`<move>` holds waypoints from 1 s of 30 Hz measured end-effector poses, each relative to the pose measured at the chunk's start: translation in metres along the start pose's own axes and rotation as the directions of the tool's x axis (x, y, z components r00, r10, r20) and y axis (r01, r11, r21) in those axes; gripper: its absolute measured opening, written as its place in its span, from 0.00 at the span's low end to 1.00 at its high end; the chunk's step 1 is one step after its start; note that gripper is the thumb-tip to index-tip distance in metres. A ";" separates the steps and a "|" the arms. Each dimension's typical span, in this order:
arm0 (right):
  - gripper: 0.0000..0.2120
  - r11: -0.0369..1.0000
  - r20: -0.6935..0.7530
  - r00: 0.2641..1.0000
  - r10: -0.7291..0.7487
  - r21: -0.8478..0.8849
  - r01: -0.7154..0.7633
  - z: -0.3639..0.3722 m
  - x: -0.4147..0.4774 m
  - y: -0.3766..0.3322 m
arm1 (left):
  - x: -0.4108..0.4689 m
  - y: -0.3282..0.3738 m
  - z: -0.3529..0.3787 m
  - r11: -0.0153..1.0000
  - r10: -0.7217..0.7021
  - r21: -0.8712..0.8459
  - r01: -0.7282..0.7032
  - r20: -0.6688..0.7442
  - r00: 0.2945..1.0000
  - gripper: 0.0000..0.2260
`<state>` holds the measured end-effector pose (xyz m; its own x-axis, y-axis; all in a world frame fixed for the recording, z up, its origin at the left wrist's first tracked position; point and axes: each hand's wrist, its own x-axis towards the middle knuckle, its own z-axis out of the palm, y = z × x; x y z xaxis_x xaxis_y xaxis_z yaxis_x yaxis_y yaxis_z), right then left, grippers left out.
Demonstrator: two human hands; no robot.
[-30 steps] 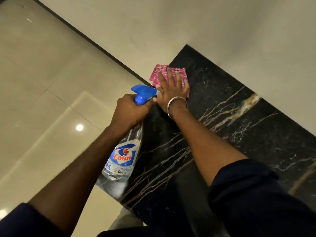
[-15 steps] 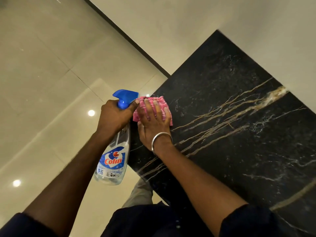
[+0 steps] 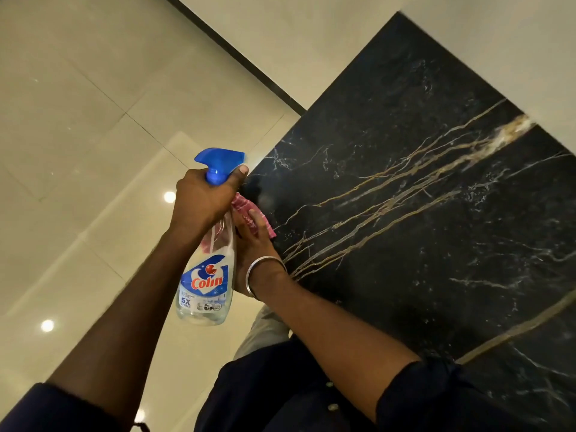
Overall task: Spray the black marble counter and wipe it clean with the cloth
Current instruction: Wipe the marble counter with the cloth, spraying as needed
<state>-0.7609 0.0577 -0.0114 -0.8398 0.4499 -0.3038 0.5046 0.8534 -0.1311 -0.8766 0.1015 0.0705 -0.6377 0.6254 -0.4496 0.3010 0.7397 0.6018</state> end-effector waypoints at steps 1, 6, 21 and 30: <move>0.40 1.000 -0.012 1.000 0.000 -0.009 0.000 0.002 -0.003 -0.002 | -0.002 0.000 -0.001 1.000 0.000 -0.003 0.000 0.003 1.000 0.20; 0.36 0.999 0.010 0.999 -0.046 -0.023 0.047 0.007 -0.019 0.003 | -0.010 0.003 0.001 0.999 0.031 0.027 -0.032 0.067 0.997 0.20; 0.31 0.998 0.023 0.997 0.067 0.019 -0.068 0.040 -0.156 0.026 | -0.075 0.054 0.091 0.938 0.327 0.007 -0.347 0.321 0.889 0.18; 0.33 0.949 -0.004 0.958 0.287 0.135 -0.284 0.091 -0.267 0.027 | -0.152 0.075 0.159 0.897 0.368 0.065 -0.437 0.437 0.821 0.21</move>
<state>-0.5050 -0.0631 -0.0193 -0.6604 0.6769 -0.3251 0.7444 0.6470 -0.1651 -0.6444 0.1013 0.0793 -0.1028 0.8942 -0.4356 0.5950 0.4062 0.6935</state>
